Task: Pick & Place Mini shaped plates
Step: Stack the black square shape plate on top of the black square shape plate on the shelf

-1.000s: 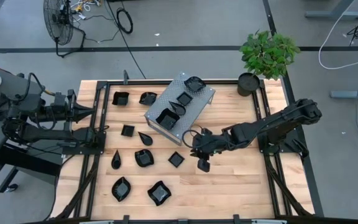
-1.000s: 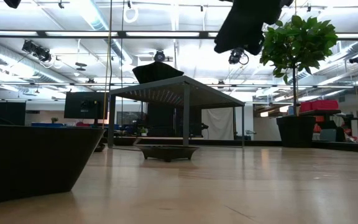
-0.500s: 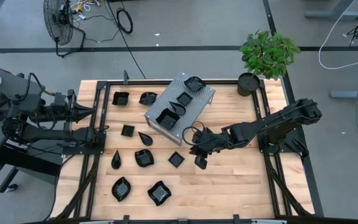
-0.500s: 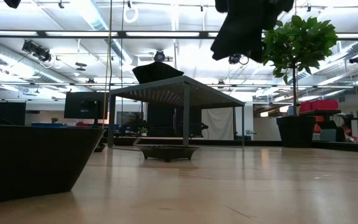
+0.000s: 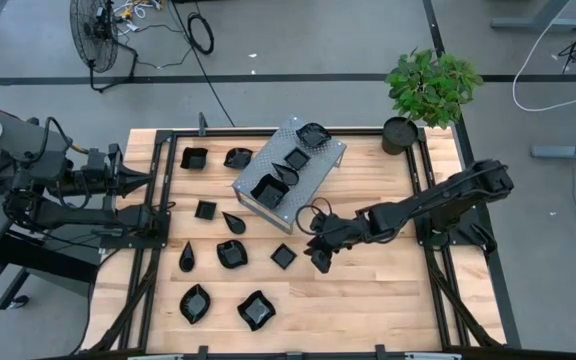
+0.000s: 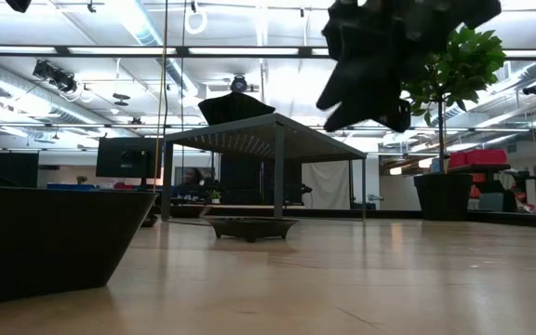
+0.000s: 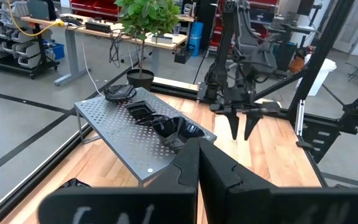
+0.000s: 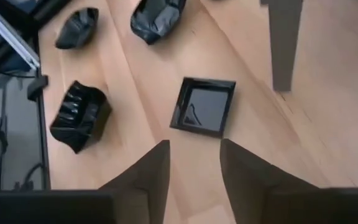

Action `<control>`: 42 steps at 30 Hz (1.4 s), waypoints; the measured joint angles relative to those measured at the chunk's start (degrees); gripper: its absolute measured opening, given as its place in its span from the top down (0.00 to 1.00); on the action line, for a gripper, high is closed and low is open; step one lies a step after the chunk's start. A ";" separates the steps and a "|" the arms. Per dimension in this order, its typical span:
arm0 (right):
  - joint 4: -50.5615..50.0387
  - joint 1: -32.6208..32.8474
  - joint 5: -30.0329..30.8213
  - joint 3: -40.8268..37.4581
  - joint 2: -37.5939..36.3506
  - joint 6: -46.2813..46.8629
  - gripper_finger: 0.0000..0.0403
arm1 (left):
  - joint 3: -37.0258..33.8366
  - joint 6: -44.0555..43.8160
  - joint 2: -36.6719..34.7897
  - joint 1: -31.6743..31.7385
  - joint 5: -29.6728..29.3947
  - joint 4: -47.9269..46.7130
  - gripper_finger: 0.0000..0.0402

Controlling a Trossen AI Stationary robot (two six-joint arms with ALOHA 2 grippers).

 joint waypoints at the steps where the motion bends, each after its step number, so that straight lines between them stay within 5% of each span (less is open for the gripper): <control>1: 0.13 -0.17 -0.02 -0.06 0.61 -0.02 0.63 | 0.00 -0.02 0.00 -0.02 0.01 0.00 0.99; 19: 14.74 -2.19 -3.45 -0.13 13.21 -3.26 0.60 | 0.00 -0.01 0.00 0.00 -0.01 0.00 0.99; 42: 19.00 -2.24 -5.78 -0.09 19.62 -2.62 0.63 | 0.00 0.01 -0.01 0.00 0.01 0.00 0.99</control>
